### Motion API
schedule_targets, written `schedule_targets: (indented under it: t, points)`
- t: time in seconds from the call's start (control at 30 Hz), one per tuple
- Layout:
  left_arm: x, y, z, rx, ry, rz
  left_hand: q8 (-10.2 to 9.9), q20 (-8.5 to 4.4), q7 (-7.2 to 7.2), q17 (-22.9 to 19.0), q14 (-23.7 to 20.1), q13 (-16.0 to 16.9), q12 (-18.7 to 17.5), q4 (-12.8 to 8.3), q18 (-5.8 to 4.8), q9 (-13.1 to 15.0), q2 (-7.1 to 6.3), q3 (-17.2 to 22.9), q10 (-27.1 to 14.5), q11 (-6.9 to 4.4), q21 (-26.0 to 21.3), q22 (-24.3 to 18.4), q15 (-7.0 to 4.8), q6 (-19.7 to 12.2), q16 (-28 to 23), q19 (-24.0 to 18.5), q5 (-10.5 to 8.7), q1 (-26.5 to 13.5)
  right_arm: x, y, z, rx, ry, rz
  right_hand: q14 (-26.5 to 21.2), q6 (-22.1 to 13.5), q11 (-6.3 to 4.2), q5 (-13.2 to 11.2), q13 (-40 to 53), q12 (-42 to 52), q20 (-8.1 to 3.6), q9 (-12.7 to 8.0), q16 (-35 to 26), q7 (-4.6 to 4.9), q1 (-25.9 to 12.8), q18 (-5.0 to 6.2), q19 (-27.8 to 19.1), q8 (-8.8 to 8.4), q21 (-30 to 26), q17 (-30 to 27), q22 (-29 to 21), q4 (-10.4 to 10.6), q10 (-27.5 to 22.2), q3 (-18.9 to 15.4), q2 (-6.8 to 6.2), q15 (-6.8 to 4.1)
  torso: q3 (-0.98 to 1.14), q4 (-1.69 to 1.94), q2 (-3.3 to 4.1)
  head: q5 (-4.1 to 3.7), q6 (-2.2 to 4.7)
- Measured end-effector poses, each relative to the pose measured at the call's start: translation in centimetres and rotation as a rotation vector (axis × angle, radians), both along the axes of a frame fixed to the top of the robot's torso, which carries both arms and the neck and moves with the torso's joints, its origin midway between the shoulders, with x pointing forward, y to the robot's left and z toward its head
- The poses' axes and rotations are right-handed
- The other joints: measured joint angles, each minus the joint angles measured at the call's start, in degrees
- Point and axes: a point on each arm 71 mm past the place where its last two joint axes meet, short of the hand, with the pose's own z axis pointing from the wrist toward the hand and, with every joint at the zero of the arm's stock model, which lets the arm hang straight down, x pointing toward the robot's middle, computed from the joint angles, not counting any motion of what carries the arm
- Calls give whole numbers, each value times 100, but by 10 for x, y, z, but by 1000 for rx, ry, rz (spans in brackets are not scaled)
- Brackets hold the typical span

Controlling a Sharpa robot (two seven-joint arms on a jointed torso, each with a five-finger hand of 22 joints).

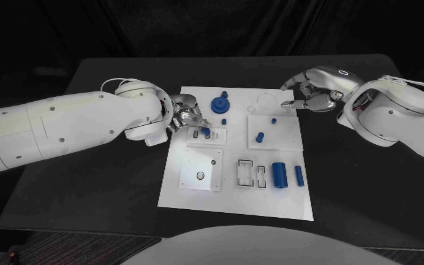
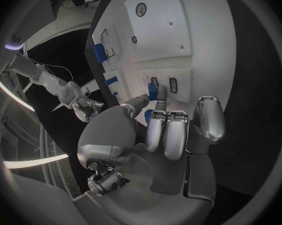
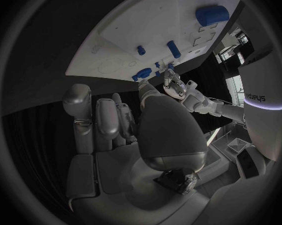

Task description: Assemble the parts on the task board

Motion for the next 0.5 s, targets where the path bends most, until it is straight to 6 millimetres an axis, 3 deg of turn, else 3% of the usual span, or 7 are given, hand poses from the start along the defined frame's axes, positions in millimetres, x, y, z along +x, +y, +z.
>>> schedule_targets:
  t: [0.1,0.5]
  points:
    - [0,0,-1,1,2,0,0,20,0,0,0,0,0,85,1,22,-23,-85,-21,19,0,0,0,0,-24,-20,-119,-23,0,0,0,0,0,0,0,0,0,10,0,0,0,-3,0,0,0,0,0,0,0,0,0,0,0,0,0,0,0,-1,1,7,0]
    - [-1,1,-2,2,5,0,0,20,20,0,0,0,1,237,0,39,-65,-237,-21,19,-48,0,0,-19,-24,-20,-218,-65,0,0,0,1,-2,0,0,0,0,10,-1,0,0,-2,0,0,0,0,0,0,0,0,0,0,0,0,0,0,-1,-3,-1,10,0]
